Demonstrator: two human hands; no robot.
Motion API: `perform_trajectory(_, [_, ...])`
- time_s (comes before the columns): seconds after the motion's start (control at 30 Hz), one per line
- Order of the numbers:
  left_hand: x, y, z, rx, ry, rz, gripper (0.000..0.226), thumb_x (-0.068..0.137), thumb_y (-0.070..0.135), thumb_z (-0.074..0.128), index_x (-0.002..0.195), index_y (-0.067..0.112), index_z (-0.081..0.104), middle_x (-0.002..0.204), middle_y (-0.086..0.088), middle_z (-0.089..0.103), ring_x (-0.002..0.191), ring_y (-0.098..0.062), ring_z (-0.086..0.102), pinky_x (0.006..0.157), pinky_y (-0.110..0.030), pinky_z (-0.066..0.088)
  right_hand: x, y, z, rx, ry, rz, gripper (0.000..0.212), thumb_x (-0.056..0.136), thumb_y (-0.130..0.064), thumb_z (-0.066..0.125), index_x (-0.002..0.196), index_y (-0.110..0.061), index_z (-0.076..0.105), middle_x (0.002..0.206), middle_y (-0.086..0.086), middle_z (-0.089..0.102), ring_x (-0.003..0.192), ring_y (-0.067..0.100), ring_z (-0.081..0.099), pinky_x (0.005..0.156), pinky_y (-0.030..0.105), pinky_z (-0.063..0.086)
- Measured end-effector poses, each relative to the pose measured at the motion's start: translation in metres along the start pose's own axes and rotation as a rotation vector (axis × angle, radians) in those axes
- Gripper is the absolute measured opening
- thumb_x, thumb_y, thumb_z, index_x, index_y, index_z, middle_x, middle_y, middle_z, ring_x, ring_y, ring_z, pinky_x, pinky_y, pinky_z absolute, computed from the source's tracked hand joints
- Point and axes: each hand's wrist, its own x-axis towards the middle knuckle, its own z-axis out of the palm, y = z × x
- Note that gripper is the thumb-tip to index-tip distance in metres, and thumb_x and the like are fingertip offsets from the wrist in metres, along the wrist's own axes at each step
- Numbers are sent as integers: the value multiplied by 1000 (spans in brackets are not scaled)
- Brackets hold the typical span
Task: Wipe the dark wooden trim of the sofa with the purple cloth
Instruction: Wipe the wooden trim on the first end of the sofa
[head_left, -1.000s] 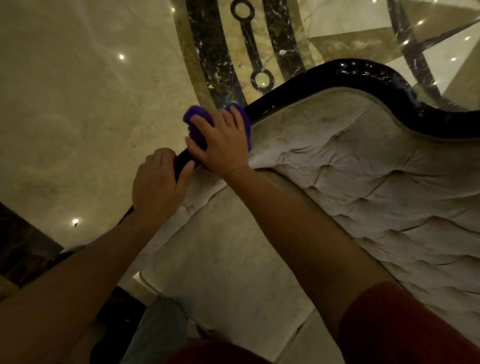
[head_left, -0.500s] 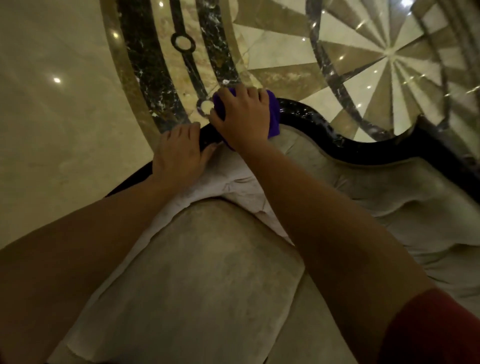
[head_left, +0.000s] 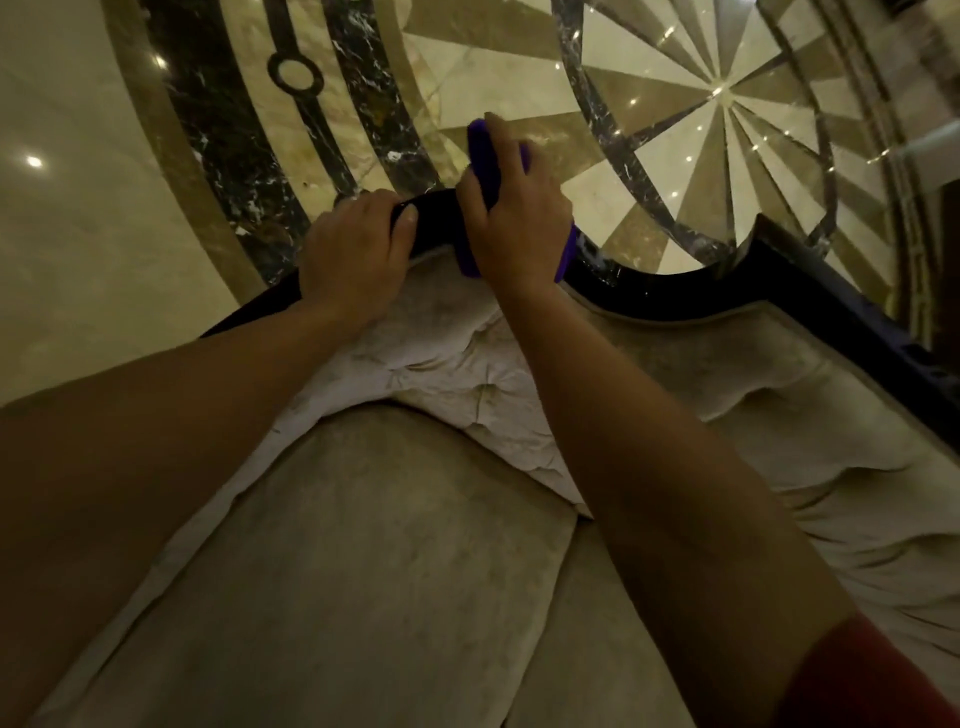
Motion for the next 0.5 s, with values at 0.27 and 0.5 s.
perform_trajectory(0.27, [-2,4,0,19,11,-27,44,108,42,33,112,8,62,98,-19,67,87,-38,61,73,-45,44,-12,57,-22,49,-49,190,43,103,-45,47,139,-23,54,129,15,60,106,34,64,88,54,56])
perform_trajectory(0.5, [38,71,12,16,-110,165,45,105,43,33,117,11,63,113,-14,68,104,-35,60,91,-47,40,-10,54,-23,-27,-47,264,41,103,-45,44,136,-22,55,121,15,62,102,35,64,89,53,55])
